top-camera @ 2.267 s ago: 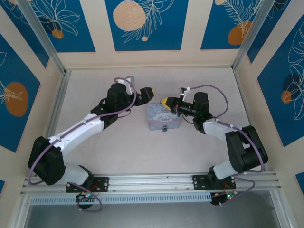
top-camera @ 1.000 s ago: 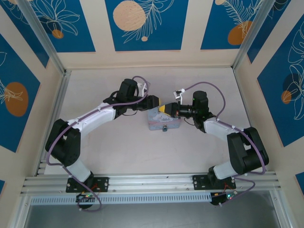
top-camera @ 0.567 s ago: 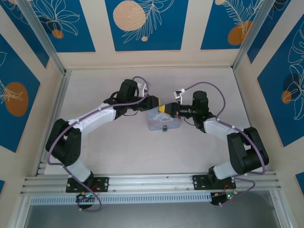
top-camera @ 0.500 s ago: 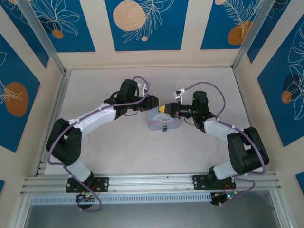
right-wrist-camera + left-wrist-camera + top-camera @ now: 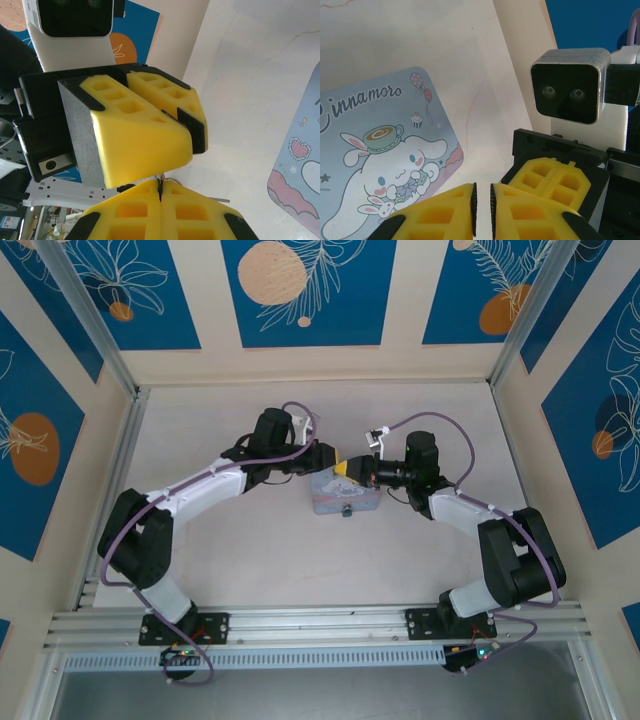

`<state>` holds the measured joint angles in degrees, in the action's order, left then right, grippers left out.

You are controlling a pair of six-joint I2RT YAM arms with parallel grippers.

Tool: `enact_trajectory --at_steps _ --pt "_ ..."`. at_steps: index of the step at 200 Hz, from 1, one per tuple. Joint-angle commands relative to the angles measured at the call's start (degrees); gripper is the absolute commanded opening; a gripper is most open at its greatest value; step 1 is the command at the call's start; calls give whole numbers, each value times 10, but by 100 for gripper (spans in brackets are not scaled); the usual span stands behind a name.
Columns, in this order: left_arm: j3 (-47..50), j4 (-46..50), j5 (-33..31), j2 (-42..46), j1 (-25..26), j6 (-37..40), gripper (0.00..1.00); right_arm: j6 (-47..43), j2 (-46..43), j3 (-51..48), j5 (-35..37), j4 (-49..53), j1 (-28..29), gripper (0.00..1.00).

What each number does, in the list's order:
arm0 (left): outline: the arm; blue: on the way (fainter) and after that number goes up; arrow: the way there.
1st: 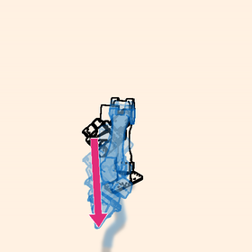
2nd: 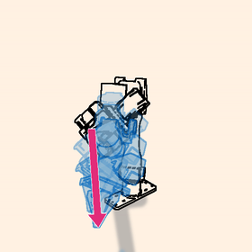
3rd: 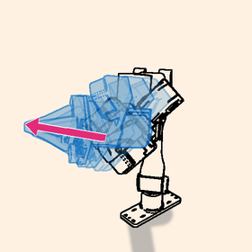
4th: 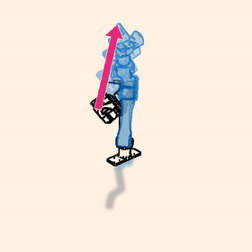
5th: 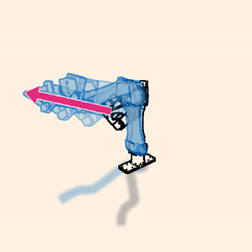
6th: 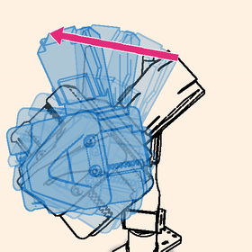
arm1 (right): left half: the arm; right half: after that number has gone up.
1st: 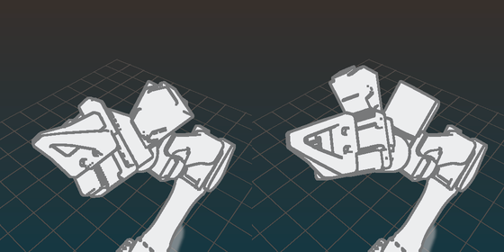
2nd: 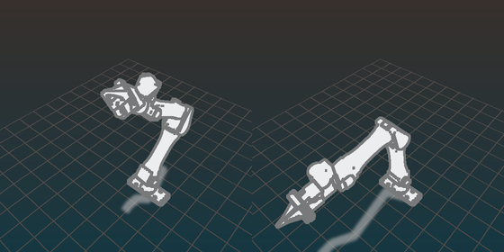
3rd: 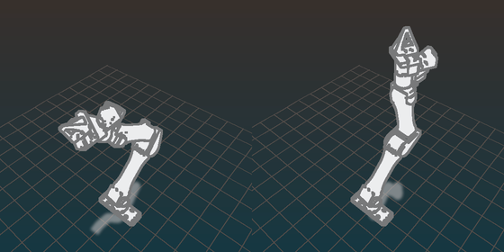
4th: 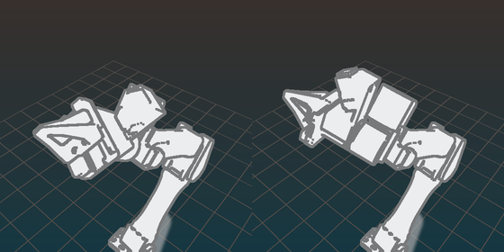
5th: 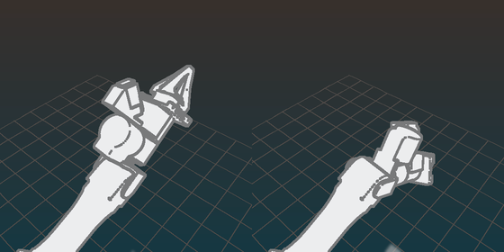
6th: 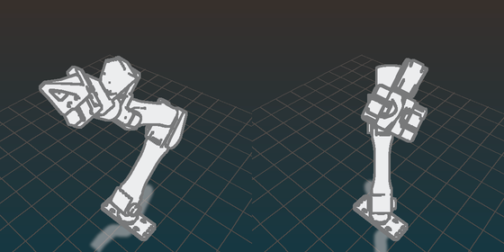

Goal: Unlock the padlock with the key

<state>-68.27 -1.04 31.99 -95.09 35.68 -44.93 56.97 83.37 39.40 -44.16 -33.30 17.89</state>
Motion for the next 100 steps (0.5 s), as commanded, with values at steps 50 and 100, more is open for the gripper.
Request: enact_trajectory --at_steps 50,100 --pt "22 -24 10 2 9 -11 2 14 7 9 17 -21 3 0" --pt "28 -26 -22 9 11 -22 0 41 -3 -2 13 -31 -12 46"
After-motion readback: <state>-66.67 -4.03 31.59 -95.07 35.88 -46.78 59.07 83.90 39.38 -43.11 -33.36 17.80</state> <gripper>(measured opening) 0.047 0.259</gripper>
